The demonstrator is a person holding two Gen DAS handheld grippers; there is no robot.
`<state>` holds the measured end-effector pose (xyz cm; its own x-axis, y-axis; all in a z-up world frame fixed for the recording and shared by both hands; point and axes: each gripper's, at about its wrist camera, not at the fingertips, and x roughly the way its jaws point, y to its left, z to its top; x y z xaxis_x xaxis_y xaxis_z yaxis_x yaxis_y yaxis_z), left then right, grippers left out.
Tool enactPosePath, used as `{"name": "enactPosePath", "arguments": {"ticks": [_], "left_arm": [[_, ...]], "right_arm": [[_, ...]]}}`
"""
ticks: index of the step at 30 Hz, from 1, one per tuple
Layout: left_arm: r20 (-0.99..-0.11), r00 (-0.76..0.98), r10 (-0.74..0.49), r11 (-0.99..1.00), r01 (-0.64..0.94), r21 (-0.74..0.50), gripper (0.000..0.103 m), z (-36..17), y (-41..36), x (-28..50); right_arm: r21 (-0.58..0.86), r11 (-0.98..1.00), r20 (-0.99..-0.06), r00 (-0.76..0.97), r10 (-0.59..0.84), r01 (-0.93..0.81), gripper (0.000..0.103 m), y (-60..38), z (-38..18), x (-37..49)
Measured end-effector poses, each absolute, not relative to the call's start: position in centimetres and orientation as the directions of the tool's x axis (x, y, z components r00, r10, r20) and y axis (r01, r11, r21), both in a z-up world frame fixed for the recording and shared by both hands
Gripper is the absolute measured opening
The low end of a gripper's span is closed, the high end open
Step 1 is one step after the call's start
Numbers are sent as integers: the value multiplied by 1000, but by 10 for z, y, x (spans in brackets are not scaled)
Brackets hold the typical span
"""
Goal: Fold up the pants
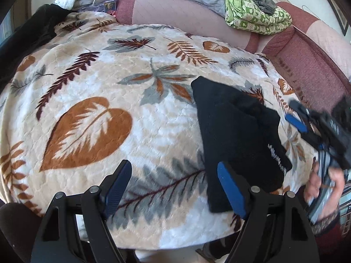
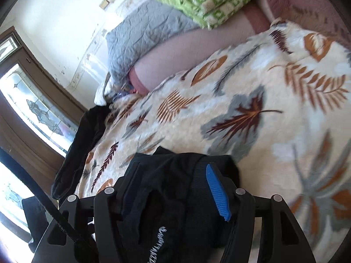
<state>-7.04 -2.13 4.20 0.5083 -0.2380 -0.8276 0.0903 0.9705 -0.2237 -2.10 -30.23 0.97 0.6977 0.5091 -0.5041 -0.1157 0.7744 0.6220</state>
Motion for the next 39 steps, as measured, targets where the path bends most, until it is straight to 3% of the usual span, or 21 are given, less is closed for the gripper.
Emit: {"name": "enactPosePath", "arguments": {"ticks": [6, 11, 18, 26, 36, 39], "left_arm": [[-846, 465, -262, 964, 77, -256, 80, 32, -33, -38], [-848, 437, -301, 949, 45, -313, 82, 25, -33, -16], [-853, 425, -303, 951, 71, -302, 82, 26, -51, 11], [-820, 374, -433, 883, -7, -470, 101, -3, -34, 22], [-804, 389, -451, 877, 26, -479, 103, -1, -37, 15], [-782, 393, -484, 861, 56, -505, 103, 5, -35, 3]], "right_arm": [[644, 763, -505, 716, 482, -59, 69, -329, -6, -45], [740, 672, -509, 664, 548, 12, 70, -338, -35, -46], [751, 660, -528, 599, 602, -1, 70, -323, -47, -42], [735, 678, -542, 597, 592, -6, 73, -316, -47, -42], [729, 685, -535, 631, 562, 7, 78, -314, -46, -44], [664, 746, -576, 670, 468, 50, 78, -318, -41, -50]]}}
